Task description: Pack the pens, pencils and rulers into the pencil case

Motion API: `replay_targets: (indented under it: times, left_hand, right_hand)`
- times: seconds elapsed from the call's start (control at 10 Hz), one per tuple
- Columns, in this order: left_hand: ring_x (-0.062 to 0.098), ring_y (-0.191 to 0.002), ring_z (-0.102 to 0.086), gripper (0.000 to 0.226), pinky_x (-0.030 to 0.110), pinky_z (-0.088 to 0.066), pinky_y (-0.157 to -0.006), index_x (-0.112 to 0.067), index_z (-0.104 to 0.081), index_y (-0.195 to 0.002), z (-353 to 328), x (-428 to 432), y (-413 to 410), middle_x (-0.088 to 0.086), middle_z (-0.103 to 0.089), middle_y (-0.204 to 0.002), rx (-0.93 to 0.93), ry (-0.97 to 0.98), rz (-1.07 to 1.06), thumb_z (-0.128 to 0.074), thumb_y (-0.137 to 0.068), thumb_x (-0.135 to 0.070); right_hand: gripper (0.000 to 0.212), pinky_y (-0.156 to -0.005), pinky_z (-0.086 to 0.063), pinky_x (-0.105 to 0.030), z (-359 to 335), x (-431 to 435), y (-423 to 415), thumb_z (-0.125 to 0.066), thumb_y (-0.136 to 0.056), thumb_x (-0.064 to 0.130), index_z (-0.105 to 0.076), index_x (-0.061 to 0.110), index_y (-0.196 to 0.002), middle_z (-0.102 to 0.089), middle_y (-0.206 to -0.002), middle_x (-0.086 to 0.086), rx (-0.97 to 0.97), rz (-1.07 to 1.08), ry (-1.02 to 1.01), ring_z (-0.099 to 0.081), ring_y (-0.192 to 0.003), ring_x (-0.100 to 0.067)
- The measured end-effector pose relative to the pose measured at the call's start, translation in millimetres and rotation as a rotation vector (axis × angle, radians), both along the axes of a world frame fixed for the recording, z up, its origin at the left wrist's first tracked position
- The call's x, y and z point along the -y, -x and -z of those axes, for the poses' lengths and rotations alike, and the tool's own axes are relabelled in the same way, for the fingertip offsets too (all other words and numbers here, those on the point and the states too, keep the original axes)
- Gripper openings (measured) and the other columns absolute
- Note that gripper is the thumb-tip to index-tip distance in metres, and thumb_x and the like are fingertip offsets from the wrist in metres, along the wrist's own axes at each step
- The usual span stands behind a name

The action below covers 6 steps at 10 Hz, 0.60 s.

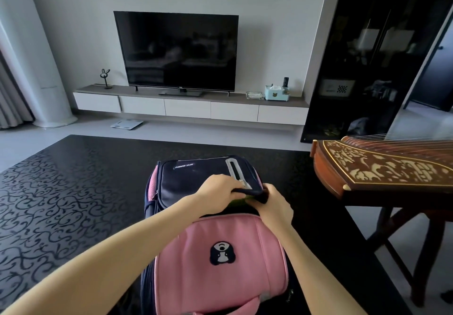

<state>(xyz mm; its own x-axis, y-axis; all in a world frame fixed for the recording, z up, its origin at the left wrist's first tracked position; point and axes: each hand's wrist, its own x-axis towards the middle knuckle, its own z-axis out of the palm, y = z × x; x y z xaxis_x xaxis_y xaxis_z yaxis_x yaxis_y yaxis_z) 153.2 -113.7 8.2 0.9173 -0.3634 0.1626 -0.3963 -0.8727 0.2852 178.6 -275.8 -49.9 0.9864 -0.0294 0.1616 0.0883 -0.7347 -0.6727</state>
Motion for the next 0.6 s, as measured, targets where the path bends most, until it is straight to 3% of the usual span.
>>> replay_targets:
  times: [0.1, 0.2, 0.3, 0.4, 0.5, 0.6]
  left_hand:
    - [0.026, -0.115, -0.055, 0.031, 0.036, -0.041, -0.096, -0.024, -0.060, -0.121, 3.2, 2.1, 2.6, 0.003, -0.063, -0.123, -0.016, 0.005, -0.020, -0.050, -0.093, -0.033]
    - [0.020, -0.138, -0.029, 0.045, 0.039, -0.021, -0.113, -0.029, -0.039, -0.138, 8.2, -10.1, 20.2, -0.003, -0.042, -0.145, -0.063, -0.067, -0.030, -0.049, -0.094, -0.032]
    - [0.015, -0.141, -0.020, 0.056, 0.044, -0.013, -0.117, -0.030, -0.037, -0.139, 21.1, -52.3, 51.5, -0.010, -0.032, -0.149, 0.048, 0.040, -0.201, -0.057, -0.088, -0.039]
    - [0.013, -0.118, -0.051, 0.035, 0.029, -0.039, -0.097, -0.022, -0.055, -0.126, 33.5, -98.0, 81.3, -0.006, -0.056, -0.129, 0.134, 0.605, -0.527, -0.053, -0.092, -0.029]
    - [0.022, -0.106, -0.059, 0.037, 0.034, -0.042, -0.090, -0.018, -0.057, -0.122, 49.2, -130.0, 77.8, 0.004, -0.065, -0.117, 0.036, 0.759, -0.663, -0.043, -0.091, -0.004]
    - [0.022, -0.106, -0.059, 0.045, 0.028, -0.042, -0.089, -0.015, -0.053, -0.129, 63.2, -138.2, 63.6, 0.006, -0.065, -0.112, -0.047, 0.668, -0.651, -0.044, -0.087, 0.000]
  right_hand:
    - [0.049, -0.066, -0.039, -0.028, -1.1, -2.4, -1.5, -0.064, -0.076, 0.053, -0.053, 0.023, -0.114, -0.063, -0.106, 0.001, -0.014, 0.033, 0.035, -0.057, -0.082, -0.016]
    - [0.049, -0.077, -0.047, -0.035, -4.4, -0.5, 8.1, -0.060, -0.075, 0.052, -0.053, 0.028, -0.117, -0.063, -0.111, 0.000, -0.034, -0.012, 0.037, -0.061, -0.094, -0.021]
    - [0.057, -0.105, -0.035, -0.048, -7.9, -2.0, 28.4, -0.067, -0.076, 0.036, -0.051, 0.025, -0.129, -0.058, -0.125, -0.002, 0.265, -0.134, 0.137, -0.055, -0.114, -0.025]
    - [0.057, -0.113, -0.019, -0.048, -14.9, -21.3, 48.4, -0.066, -0.078, 0.026, -0.050, 0.023, -0.133, -0.052, -0.135, -0.008, 0.496, -0.379, 0.241, -0.045, -0.128, -0.028]
    - [0.056, -0.113, -0.013, -0.049, -19.3, -62.3, 55.3, -0.049, -0.081, 0.045, -0.047, 0.029, -0.135, -0.046, -0.142, -0.010, 0.511, -0.552, 0.357, -0.037, -0.134, -0.031]
    - [0.059, -0.113, -0.015, -0.055, -15.8, -92.8, 62.3, -0.034, -0.082, 0.058, -0.047, 0.032, -0.134, -0.049, -0.140, -0.008, 0.469, -0.576, 0.482, -0.040, -0.132, -0.031]
